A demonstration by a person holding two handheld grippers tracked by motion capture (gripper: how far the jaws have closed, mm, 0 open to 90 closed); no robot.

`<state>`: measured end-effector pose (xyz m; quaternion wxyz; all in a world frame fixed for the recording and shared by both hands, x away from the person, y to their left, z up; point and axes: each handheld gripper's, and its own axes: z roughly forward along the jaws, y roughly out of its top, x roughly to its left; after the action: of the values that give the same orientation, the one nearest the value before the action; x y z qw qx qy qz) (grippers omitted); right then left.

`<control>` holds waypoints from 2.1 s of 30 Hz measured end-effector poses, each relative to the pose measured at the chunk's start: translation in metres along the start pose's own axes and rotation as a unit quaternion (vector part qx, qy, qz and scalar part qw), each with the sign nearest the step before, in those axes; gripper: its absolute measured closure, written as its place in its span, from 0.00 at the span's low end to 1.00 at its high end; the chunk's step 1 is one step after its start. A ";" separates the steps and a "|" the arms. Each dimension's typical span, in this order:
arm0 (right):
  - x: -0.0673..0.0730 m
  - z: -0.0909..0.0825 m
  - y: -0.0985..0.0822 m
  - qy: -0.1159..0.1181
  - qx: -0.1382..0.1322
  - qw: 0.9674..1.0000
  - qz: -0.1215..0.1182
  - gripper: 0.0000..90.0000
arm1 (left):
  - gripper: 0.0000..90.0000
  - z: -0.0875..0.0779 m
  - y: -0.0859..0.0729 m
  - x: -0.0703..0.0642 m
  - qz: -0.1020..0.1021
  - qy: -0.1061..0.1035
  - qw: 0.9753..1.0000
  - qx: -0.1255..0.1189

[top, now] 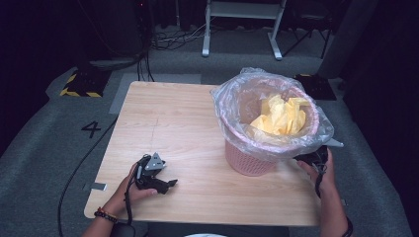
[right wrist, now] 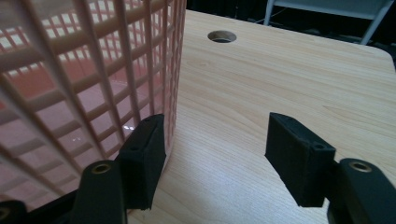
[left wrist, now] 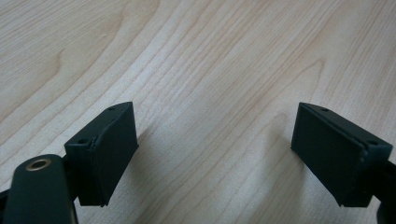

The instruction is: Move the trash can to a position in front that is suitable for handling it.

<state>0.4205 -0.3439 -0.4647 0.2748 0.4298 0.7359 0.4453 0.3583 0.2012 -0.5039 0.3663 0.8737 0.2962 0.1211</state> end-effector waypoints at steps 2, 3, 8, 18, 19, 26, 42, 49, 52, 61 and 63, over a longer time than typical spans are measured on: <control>0.001 0.001 0.000 0.002 -0.001 1.000 0.005 0.42 | 0.16 0.000 0.000 0.000 0.000 0.000 1.000 0.000; 0.001 0.001 0.001 0.003 0.000 1.000 0.002 0.42 | 0.16 0.000 0.000 0.000 0.000 0.000 1.000 0.000; 0.007 0.003 0.002 0.016 -0.003 1.000 -0.001 0.42 | 0.16 0.000 0.000 0.000 -0.001 0.000 1.000 0.000; 0.019 0.009 0.009 0.044 -0.006 0.999 -0.020 0.42 | 0.16 0.000 0.000 0.000 0.000 0.000 1.000 0.000; 0.020 0.010 0.009 0.042 -0.006 0.999 -0.023 0.42 | 0.16 0.000 0.000 0.000 0.000 0.000 1.000 0.000; 0.029 0.020 0.014 0.030 -0.001 0.999 -0.032 0.47 | 0.16 0.000 0.000 0.000 0.000 0.000 1.000 0.000; 0.060 0.032 0.026 0.066 -0.016 0.995 -0.078 0.48 | 0.16 0.000 0.000 0.000 0.000 0.000 1.000 0.000; 0.084 0.034 0.026 0.093 -0.028 0.990 -0.098 0.51 | 0.16 0.000 0.000 0.000 0.000 0.000 1.000 0.000; 0.093 0.035 0.026 0.103 -0.030 0.989 -0.106 0.51 | 0.16 0.000 0.000 0.000 0.000 0.000 1.000 0.000; 0.109 0.031 0.024 0.122 -0.026 0.985 -0.120 0.40 | 0.16 0.000 0.000 0.000 0.001 0.000 1.000 0.001; 0.108 0.027 0.021 0.131 -0.012 0.984 -0.123 0.38 | 0.16 0.000 0.000 0.000 0.001 0.000 1.000 0.001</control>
<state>0.3982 -0.2329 -0.4608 0.2340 0.2708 0.8076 0.4688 0.3583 0.2013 -0.5039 0.3656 0.8742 0.2955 0.1217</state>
